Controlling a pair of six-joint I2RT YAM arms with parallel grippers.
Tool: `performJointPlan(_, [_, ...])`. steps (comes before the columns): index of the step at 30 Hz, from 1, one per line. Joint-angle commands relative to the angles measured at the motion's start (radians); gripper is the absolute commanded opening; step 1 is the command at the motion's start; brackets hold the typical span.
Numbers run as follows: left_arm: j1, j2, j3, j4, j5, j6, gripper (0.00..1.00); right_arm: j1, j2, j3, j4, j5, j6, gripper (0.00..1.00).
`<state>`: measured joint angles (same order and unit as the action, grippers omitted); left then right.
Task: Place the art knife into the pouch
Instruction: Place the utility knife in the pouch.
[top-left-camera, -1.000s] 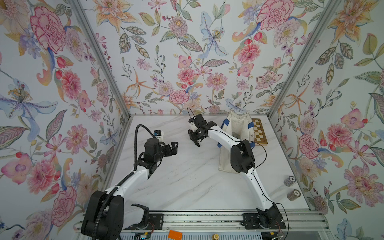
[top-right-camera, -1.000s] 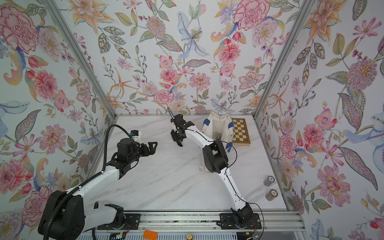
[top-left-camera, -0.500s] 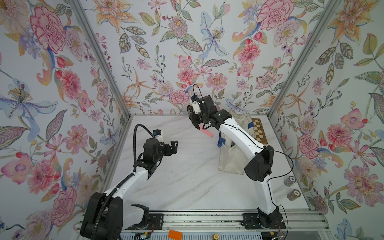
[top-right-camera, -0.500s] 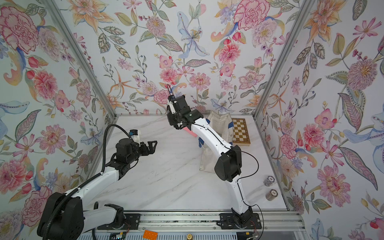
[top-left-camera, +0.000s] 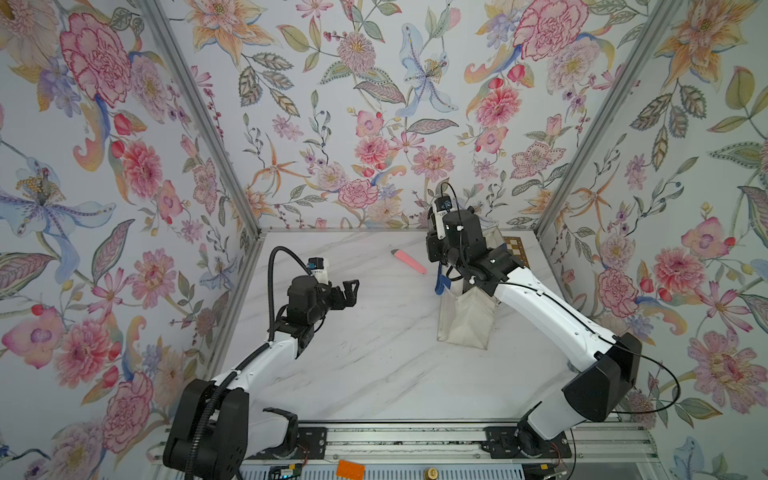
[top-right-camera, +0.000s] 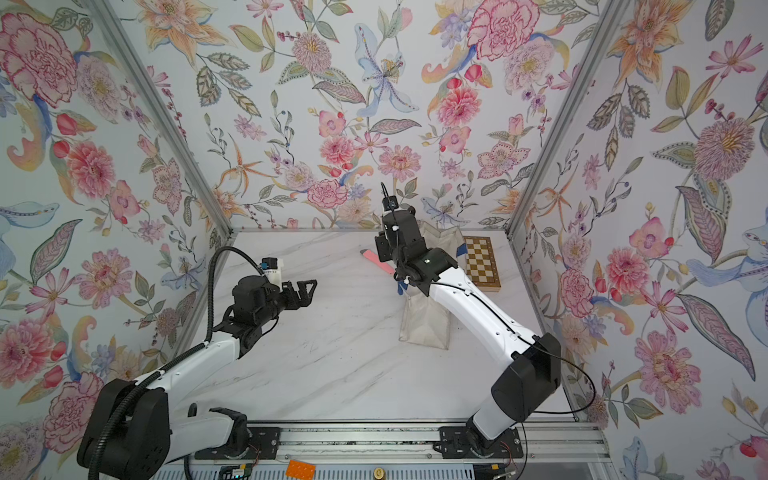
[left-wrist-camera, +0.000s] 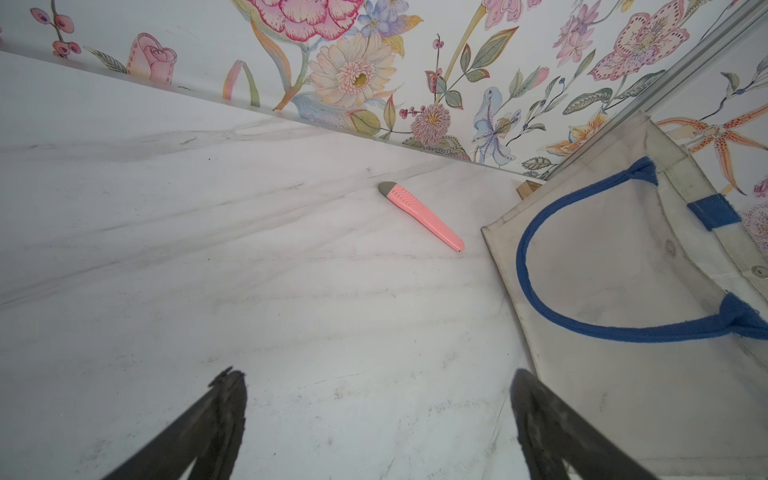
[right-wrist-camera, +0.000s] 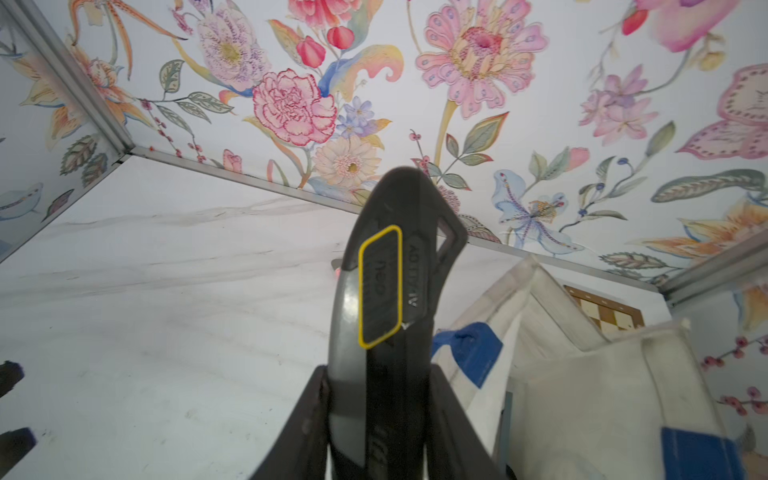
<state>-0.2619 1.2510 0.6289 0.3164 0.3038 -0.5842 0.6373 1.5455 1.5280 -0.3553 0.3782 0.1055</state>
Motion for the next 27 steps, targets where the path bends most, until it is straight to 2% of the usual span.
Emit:
performJointPlan(1, [0.007,0.005,-0.004,0.027,0.015,-0.003,0.99,-0.065,-0.089,-0.109,0.115,0.091,0.053,0.0])
performJointPlan(7, [0.008,0.014,-0.004,0.042,0.02,-0.017,1.0,-0.213,-0.18,-0.321,0.21,-0.005,0.16,0.0])
performJointPlan(11, [0.007,0.029,-0.005,0.059,0.034,-0.032,0.99,-0.282,-0.173,-0.366,0.219,-0.072,0.198,0.01])
performJointPlan(12, [0.006,0.032,-0.005,0.061,0.037,-0.035,0.99,-0.291,-0.165,-0.363,0.209,-0.08,0.203,0.04])
performJointPlan(14, [0.006,0.039,-0.004,0.064,0.045,-0.039,0.99,-0.299,-0.142,-0.348,0.176,-0.083,0.208,0.28])
performJointPlan(15, [0.006,0.041,-0.002,0.065,0.047,-0.042,0.99,-0.3,-0.134,-0.344,0.168,-0.09,0.206,0.36])
performJointPlan(17, [0.006,0.044,-0.001,0.069,0.052,-0.043,0.99,-0.305,-0.119,-0.33,0.154,-0.133,0.2,0.69])
performJointPlan(18, [0.006,0.046,0.001,0.069,0.054,-0.043,0.99,-0.307,-0.115,-0.322,0.145,-0.148,0.195,0.78])
performJointPlan(19, [0.006,0.05,0.004,0.069,0.058,-0.042,0.99,-0.305,-0.108,-0.306,0.133,-0.166,0.183,0.84])
performJointPlan(21, [0.006,0.059,0.008,0.07,0.067,-0.042,0.99,-0.297,-0.101,-0.282,0.109,-0.173,0.161,0.89])
performJointPlan(22, [0.006,0.065,0.011,0.074,0.073,-0.045,0.99,-0.285,-0.099,-0.263,0.099,-0.173,0.143,0.98])
performJointPlan(27, [0.006,0.078,0.013,0.099,0.095,-0.061,0.99,-0.155,-0.073,-0.159,0.079,-0.128,-0.019,0.99])
